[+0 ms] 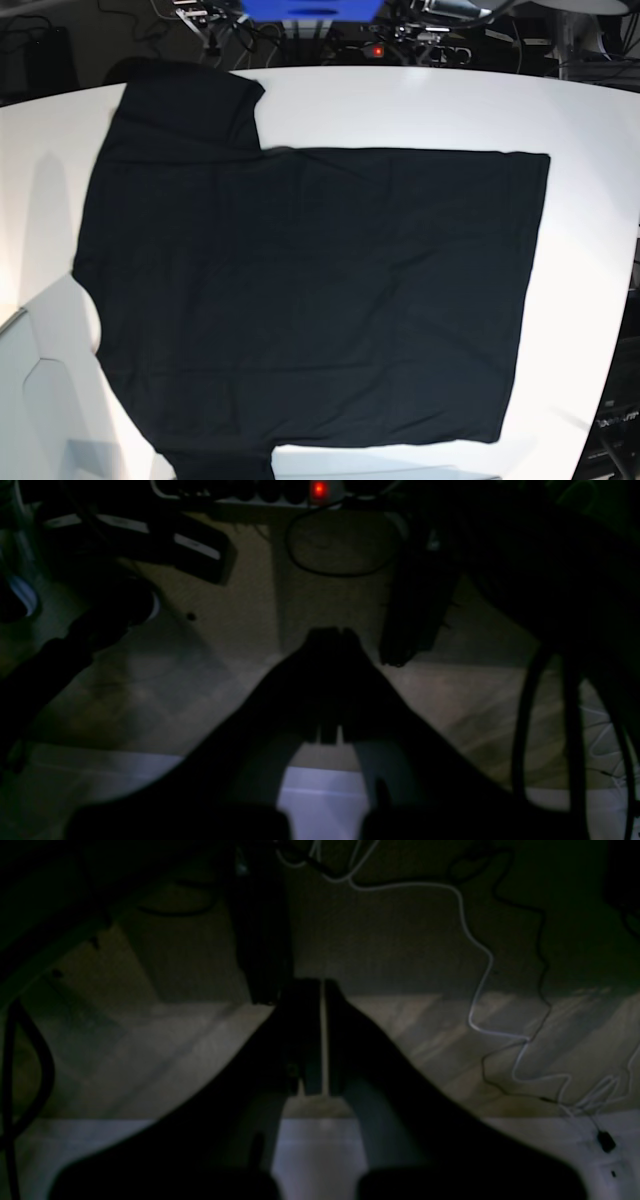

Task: Fold the T-shirt properly
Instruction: 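Lower both grippers toward the shirt's shoulder corners near the collar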

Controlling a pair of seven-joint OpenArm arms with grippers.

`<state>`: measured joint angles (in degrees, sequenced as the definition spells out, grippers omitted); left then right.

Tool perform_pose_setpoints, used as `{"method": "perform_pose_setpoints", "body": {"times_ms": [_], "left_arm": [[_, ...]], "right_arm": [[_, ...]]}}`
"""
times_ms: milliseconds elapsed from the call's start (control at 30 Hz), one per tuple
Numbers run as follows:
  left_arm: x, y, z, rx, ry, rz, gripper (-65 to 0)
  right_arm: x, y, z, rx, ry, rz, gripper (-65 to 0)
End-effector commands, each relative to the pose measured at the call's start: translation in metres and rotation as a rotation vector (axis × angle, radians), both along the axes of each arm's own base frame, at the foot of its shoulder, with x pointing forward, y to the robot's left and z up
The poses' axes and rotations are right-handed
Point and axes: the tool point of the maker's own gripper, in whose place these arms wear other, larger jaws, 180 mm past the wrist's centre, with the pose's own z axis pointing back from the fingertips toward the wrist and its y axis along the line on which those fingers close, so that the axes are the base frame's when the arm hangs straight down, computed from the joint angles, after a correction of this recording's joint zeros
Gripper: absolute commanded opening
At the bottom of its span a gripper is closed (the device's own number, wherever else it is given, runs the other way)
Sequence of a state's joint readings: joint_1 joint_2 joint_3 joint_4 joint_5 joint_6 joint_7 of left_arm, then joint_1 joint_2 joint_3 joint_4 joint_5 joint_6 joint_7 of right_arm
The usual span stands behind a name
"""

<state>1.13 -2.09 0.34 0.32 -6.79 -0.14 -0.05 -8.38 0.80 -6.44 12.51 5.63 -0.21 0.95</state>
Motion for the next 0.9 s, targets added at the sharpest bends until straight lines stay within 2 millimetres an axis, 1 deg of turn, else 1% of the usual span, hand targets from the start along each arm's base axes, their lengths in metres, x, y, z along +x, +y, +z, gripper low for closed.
{"method": "perform_pose_setpoints", "body": {"times_ms": [0, 133, 233, 300, 433, 467, 533, 600, 633, 667, 700, 733, 767, 800, 833, 867], "left_arm": [[-0.003, 0.001, 0.000, 0.007, 0.007, 0.001, -65.0], [-0.004, 0.002, 0.000, 0.009, 0.008, 0.001, -65.0], [-0.012, 0.002, 0.000, 0.009, 0.017, 0.001, -65.0], [-0.002, 0.001, 0.000, 0.008, -0.008, 0.000, -65.0], [-0.009, -0.002, 0.002, 0.002, -0.029, -0.004, -65.0], [-0.007, -0.002, 0.002, 0.001, -0.039, -0.005, -65.0], [-0.018, -0.003, 0.003, -0.004, -0.030, 0.000, -65.0], [-0.024, -0.003, 0.005, -0.007, -0.042, 0.000, -65.0], [-0.028, 0.002, 0.007, 0.000, -0.048, -0.002, -65.0], [-0.036, 0.009, 0.010, 0.009, -0.054, -0.007, -65.0], [-0.039, 0.014, 0.014, 0.015, -0.071, -0.013, -65.0], [-0.041, 0.015, 0.019, 0.014, -0.097, -0.020, -65.0], [-0.049, 0.014, 0.024, 0.009, -0.109, -0.025, -65.0], [-0.051, 0.017, 0.032, 0.011, -0.136, -0.034, -65.0], [-0.047, 0.025, 0.042, 0.020, -0.173, -0.051, -65.0], [-0.050, 0.031, 0.053, 0.025, -0.203, -0.068, -65.0]], "right_arm": [[-0.003, 0.003, 0.001, 0.011, -0.006, -0.002, -65.0], [-0.003, 0.004, 0.002, 0.014, -0.009, 0.000, -65.0], [-0.003, 0.004, 0.002, 0.014, -0.009, 0.000, -65.0], [-0.004, 0.004, 0.002, 0.014, -0.007, 0.000, -65.0], [-0.004, 0.004, 0.002, 0.014, -0.007, 0.000, -65.0], [-0.007, 0.004, 0.002, 0.014, -0.003, 0.000, -65.0], [-0.019, 0.004, 0.004, 0.015, 0.002, -0.001, -65.0], [-0.023, 0.006, 0.007, 0.020, -0.015, -0.002, -65.0], [-0.030, 0.007, 0.010, 0.023, -0.021, -0.003, -65.0], [-0.036, 0.008, 0.015, 0.026, -0.033, -0.004, -65.0], [-0.037, 0.010, 0.020, 0.031, -0.054, -0.006, -65.0], [-0.043, 0.011, 0.026, 0.035, -0.069, -0.007, -65.0], [-0.046, 0.007, 0.033, 0.031, -0.089, -0.003, -65.0], [-0.050, 0.003, 0.040, 0.029, -0.105, 0.000, -65.0], [-0.051, 0.003, 0.047, 0.030, -0.125, 0.001, -65.0], [-0.053, 0.003, 0.056, 0.033, -0.145, 0.002, -65.0]]}}
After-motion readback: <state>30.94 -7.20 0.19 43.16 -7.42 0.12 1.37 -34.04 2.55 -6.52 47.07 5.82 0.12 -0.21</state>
